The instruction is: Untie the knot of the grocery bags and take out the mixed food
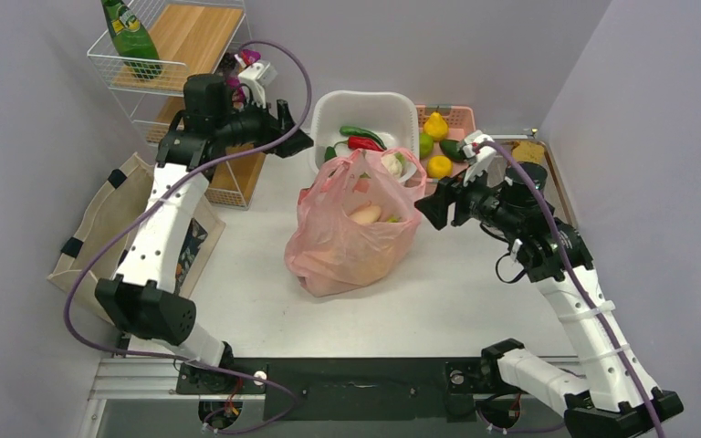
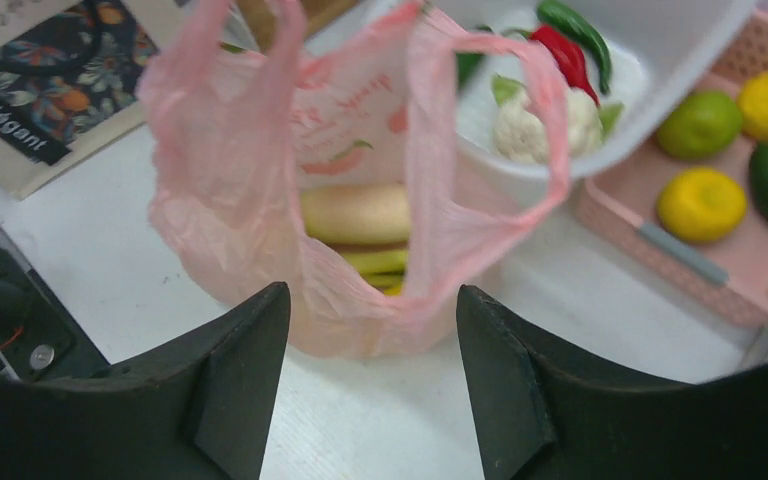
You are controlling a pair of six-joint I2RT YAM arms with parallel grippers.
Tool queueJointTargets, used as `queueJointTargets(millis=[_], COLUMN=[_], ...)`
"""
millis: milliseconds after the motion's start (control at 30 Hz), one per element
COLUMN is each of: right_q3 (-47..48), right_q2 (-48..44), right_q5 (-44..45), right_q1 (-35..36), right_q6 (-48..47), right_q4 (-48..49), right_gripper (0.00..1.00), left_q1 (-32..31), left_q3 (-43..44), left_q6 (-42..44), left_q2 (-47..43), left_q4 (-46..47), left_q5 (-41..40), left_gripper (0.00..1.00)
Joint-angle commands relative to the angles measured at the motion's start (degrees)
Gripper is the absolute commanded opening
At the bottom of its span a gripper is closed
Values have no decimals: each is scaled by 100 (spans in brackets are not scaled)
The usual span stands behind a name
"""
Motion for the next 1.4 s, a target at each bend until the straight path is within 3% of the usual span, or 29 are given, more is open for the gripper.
queueJointTargets(millis=[0,267,500,633,1000,1167,1367], right_q3=[197,454,127,-236,-955,-1046,-1275], right_q2=[147,1527,2332,2486,2750,2876,2689], right_q5=[497,1017,1117,1128,955,1090,926], right_q1=[965,2114,2424,2526,2752,2686,2496], right_q6=[-257,-474,-611,-774,-688,-468,-242], right_q4=[805,2134,3193,3860,4529,4561,4607], right_gripper=[58,63,73,77,80,81,84], left_q1=[-18,-30,-59,-110,-491,-576,-626], left_q3=[-767,-1510,-1621,-1748,-2007,-2048,-2088], left_q6=[-86,-303,-451,-462,-369,-322,-295], left_q2=[-496,-831,-715,-674,-537,-541,-753], left_q4=[-442,-453,-558,-571,-493,-564,-362], left_q5=[-622,-1533,-1449,-1232,-1223,-1307,-872], left_gripper=[70,70,70,73,80,77,82])
